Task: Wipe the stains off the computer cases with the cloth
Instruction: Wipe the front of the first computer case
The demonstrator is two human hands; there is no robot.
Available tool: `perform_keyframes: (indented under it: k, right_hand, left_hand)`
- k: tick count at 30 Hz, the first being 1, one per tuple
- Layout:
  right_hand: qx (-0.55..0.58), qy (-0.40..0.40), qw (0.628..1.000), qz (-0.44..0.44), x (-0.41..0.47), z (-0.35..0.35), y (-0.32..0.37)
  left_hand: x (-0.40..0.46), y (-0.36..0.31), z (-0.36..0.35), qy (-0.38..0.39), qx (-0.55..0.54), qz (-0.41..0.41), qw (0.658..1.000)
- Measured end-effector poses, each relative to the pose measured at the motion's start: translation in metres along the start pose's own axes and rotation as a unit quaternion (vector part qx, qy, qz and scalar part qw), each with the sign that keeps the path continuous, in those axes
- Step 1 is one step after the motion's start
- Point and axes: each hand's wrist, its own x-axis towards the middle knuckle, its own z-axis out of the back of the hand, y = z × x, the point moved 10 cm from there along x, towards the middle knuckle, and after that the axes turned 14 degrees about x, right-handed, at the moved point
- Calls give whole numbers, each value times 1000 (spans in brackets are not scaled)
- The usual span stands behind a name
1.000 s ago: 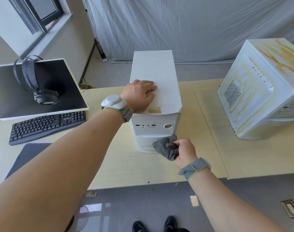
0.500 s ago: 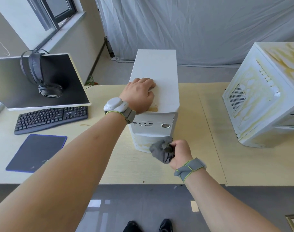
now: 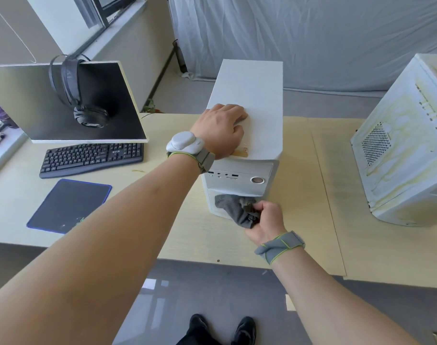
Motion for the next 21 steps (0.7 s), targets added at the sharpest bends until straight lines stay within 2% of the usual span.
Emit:
perform_keyframes:
  k: [8, 14, 17, 21]
  right_hand:
    - [-51, -74, 995, -34, 4, 35, -25]
    - [0, -24, 999, -35, -4, 17, -9]
    - [-61, 14, 998, -16, -9, 23, 0]
    - [-223, -29, 973, -55, 7, 52, -9]
  left_hand:
    - [1, 3, 1, 0, -14, -3, 1000]
    - [0, 2, 0, 0, -24, -4, 1000]
    - [0, 1, 2, -2, -19, -5, 1000]
    - [0, 1, 1, -3, -19, 0, 1000]
